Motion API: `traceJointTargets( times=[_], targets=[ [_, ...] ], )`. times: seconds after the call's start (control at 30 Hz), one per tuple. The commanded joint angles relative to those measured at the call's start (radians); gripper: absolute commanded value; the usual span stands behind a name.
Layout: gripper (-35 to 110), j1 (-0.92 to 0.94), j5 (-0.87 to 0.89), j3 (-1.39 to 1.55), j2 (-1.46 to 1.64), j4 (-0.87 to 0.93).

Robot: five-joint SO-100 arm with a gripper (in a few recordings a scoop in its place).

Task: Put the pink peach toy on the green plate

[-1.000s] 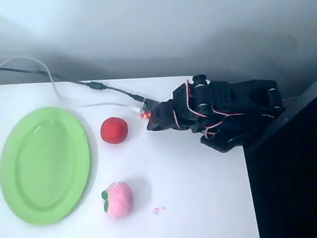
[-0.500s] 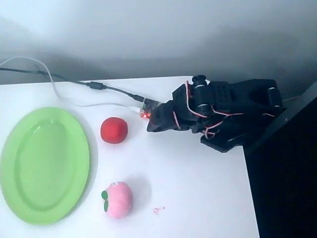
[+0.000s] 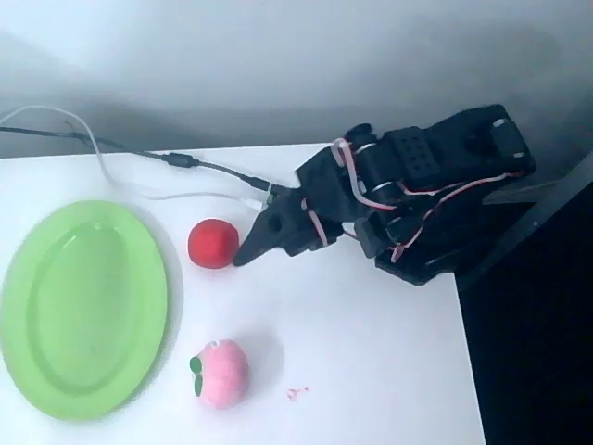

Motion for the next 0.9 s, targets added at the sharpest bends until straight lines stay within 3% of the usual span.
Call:
traceJointTargets(
  times=[0.0, 0.23, 0.47, 0.87],
  targets=[
    [50, -0.152, 0.081, -0.193, -0.184, -0.011],
    [50, -0.291, 0.158, -0.454, -0.684, -0.265],
    [50, -0.307, 0.156, -0.833, -1.180, -0.279],
    [43, -0.316, 0.222, -0.729, -1.305, -0.232]
  ],
)
